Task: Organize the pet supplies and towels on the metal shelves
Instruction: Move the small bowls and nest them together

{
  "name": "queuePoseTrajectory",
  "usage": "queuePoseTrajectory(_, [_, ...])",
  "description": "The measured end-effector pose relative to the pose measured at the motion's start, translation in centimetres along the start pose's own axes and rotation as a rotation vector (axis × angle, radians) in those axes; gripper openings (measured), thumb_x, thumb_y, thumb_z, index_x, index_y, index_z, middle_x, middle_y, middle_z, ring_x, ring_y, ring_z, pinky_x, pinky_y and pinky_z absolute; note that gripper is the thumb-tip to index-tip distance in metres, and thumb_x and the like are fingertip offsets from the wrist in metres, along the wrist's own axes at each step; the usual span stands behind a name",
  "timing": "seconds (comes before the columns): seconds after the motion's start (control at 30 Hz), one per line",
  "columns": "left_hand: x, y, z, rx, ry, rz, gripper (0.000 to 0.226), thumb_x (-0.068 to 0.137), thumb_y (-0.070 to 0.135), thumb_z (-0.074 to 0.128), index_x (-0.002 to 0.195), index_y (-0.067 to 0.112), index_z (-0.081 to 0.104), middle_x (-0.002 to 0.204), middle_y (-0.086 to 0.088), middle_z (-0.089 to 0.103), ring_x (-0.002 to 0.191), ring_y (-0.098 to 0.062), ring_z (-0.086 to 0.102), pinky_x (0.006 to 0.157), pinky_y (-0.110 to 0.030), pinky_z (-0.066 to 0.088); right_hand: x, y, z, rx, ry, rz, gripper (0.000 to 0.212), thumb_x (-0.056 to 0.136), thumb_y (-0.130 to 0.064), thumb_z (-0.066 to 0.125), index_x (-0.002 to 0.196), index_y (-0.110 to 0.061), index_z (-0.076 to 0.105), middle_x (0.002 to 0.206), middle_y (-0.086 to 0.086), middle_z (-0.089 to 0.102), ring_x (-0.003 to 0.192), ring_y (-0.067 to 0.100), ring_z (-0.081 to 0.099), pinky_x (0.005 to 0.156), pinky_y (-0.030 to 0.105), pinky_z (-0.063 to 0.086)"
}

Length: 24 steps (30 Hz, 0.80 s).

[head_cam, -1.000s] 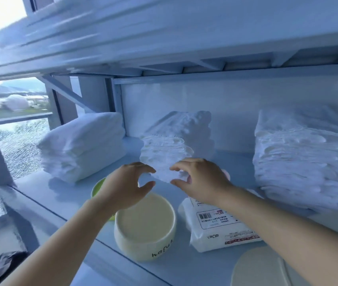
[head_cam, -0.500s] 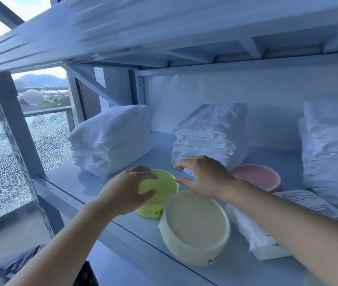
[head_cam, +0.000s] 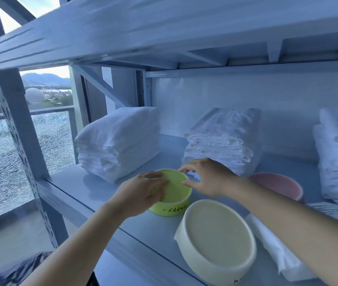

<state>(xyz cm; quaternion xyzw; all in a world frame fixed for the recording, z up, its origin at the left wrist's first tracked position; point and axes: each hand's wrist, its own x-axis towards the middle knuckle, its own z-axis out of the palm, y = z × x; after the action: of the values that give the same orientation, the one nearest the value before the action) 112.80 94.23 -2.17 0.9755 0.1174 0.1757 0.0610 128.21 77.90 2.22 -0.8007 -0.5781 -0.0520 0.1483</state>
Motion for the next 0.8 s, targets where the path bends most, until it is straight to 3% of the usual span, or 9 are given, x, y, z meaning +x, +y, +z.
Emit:
queuePoseTrajectory(0.1, [1.0,-0.6,1.2,-0.033,0.169,-0.037,0.059,0.077,0.063,0.024,0.117,0.039,0.061,0.131,0.018,0.052,0.118,-0.005,0.05,0.079,-0.018,0.037,1.1,0.3,0.4,0.025,-0.037,0.004,0.037,0.089,-0.043,0.057,0.124,-0.031,0.055,0.126,-0.008,0.058,0.116,0.013,0.052,0.097,0.033,0.042])
queuePoseTrajectory(0.27, [1.1,-0.8,3.7,-0.213,0.373,0.002,0.049,0.091,0.049,0.03,0.1,0.024,0.071,0.112,0.012,0.063,0.103,-0.011,0.058,0.08,-0.018,0.043,1.6,1.1,1.6,0.084,-0.069,0.022,0.037,0.088,-0.043,0.059,0.121,-0.027,0.061,0.127,-0.005,0.059,0.119,0.015,0.05,0.103,0.032,0.038])
queuePoseTrajectory(0.4, [0.9,-0.9,4.1,-0.208,0.335,0.076,0.038,0.089,0.047,0.039,0.105,0.029,0.068,0.116,0.014,0.06,0.107,-0.008,0.055,0.083,-0.02,0.045,1.3,1.8,2.2,0.151,-0.07,0.03,0.045,0.081,-0.049,0.065,0.122,-0.031,0.061,0.141,-0.014,0.045,0.131,0.005,0.038,0.109,0.023,0.027])
queuePoseTrajectory(0.53, [0.9,-1.0,4.0,-0.223,0.299,0.079,0.043,0.078,0.056,0.049,0.11,0.032,0.066,0.121,0.014,0.057,0.112,-0.009,0.053,0.087,-0.026,0.049,1.0,1.9,2.8,0.086,-0.077,0.021,0.06,0.074,-0.052,0.071,0.129,-0.033,0.055,0.146,-0.018,0.038,0.135,0.003,0.031,0.113,0.028,0.024])
queuePoseTrajectory(0.8, [0.7,-1.1,3.8,-0.236,0.244,0.126,0.064,0.061,0.065,0.062,0.119,0.037,0.059,0.136,0.013,0.044,0.126,-0.007,0.041,0.1,-0.015,0.03,1.1,2.1,3.4,0.153,-0.053,0.035,0.055,0.075,-0.044,0.072,0.126,-0.034,0.057,0.144,-0.017,0.041,0.135,0.002,0.032,0.112,0.024,0.021])
